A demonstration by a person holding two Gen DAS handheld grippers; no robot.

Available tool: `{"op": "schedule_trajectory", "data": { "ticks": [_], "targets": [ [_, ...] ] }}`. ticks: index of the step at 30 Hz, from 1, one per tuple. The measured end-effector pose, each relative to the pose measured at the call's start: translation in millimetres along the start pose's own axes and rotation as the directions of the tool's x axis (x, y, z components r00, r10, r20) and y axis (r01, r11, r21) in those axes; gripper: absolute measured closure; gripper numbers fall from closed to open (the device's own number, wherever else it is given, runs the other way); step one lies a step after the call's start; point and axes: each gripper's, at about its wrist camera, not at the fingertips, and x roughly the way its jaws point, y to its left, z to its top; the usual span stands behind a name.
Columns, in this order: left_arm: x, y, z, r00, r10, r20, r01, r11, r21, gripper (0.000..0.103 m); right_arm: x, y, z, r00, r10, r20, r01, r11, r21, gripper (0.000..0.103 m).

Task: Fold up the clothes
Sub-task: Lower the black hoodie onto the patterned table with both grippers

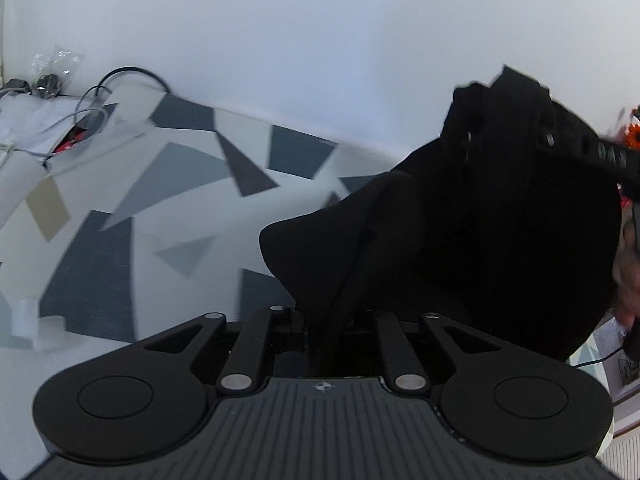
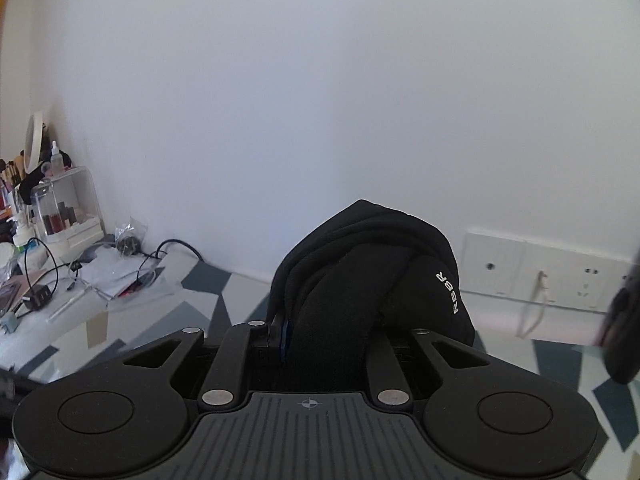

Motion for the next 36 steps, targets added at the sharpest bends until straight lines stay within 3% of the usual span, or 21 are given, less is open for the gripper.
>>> {"op": "schedule_trajectory", "data": {
  "ticks": [2, 5, 6, 7, 10, 16, 21, 24, 25, 26, 28, 31, 33, 36],
  "targets": [
    [4.8, 12.7, 4.6, 1.000, 0.006, -0.009, -0.006, 1.000, -0.007, 0.088, 14.6, 21.5, 7.3, 1.000, 0.006, 0.008, -0.005, 1.000, -0.014, 0.089],
    [7.5, 28.5, 6.3, 0.998, 0.045, -0.037, -0.045, 0.999, 0.008, 0.074, 40.2, 78.3, 8.9, 0.999, 0.012, -0.033, -0.014, 0.998, -0.064, 0.088],
    [8.8, 33.2, 6.8, 0.997, 0.055, -0.047, -0.054, 0.998, 0.011, 0.064, 53.1, 89.4, 6.4, 0.998, 0.016, -0.061, -0.020, 0.997, -0.076, 0.088],
    [11.2, 37.3, 7.7, 0.997, 0.056, -0.052, -0.055, 0.998, 0.013, 0.054, 69.3, 97.3, 0.0, 0.995, 0.022, -0.096, -0.030, 0.996, -0.080, 0.087],
    [16.5, 47.6, 10.9, 0.996, 0.057, -0.066, -0.056, 0.998, 0.024, 0.040, 111.8, 127.8, -22.2, 0.979, 0.020, -0.201, -0.042, 0.994, -0.101, 0.084],
    [20.2, 51.7, 23.2, 0.994, 0.060, -0.087, -0.054, 0.996, 0.070, 0.014, 153.9, 166.9, -71.4, 0.955, -0.030, -0.295, -0.002, 0.994, -0.107, 0.072],
    [20.4, 53.0, 29.5, 0.991, 0.094, -0.097, -0.083, 0.990, 0.112, 0.009, 157.4, 177.3, -79.0, 0.950, -0.009, -0.312, -0.012, 0.998, -0.064, 0.059],
    [21.8, 49.1, 34.2, 0.987, 0.126, -0.096, -0.112, 0.984, 0.138, 0.009, 155.6, 179.8, -78.6, 0.945, 0.038, -0.324, -0.045, 0.999, -0.014, 0.036],
    [20.8, 48.2, 36.7, 0.988, 0.123, -0.088, -0.111, 0.985, 0.136, 0.009, 152.1, 177.6, -75.3, 0.936, 0.094, -0.338, -0.087, 0.996, 0.038, 0.018],
    [18.6, 47.6, 39.3, 0.990, 0.121, -0.077, -0.110, 0.986, 0.128, 0.009, 148.0, 174.5, -70.7, 0.929, 0.155, -0.336, -0.126, 0.986, 0.107, 0.006],
    [14.2, 46.4, 44.5, 0.992, 0.116, -0.055, -0.109, 0.987, 0.115, 0.008, 136.5, 164.9, -59.6, 0.914, 0.266, -0.307, -0.194, 0.949, 0.247, 0.005],
    [6.6, 37.8, 50.9, 0.994, 0.106, -0.033, -0.101, 0.986, 0.129, 0.008, 105.1, 140.6, -38.2, 0.898, 0.386, -0.210, -0.269, 0.861, 0.430, 0.005],
    [1.7, 28.3, 51.4, 0.994, 0.104, -0.020, -0.099, 0.982, 0.162, 0.007, 75.0, 119.0, -22.9, 0.899, 0.425, -0.104, -0.324, 0.806, 0.494, 0.004],
    [-4.8, 14.9, 46.4, 0.998, 0.067, -0.019, -0.063, 0.980, 0.187, 0.006, 20.6, 80.2, -5.3, 0.919, 0.392, 0.033, -0.348, 0.772, 0.532, 0.001]
  ]
}}
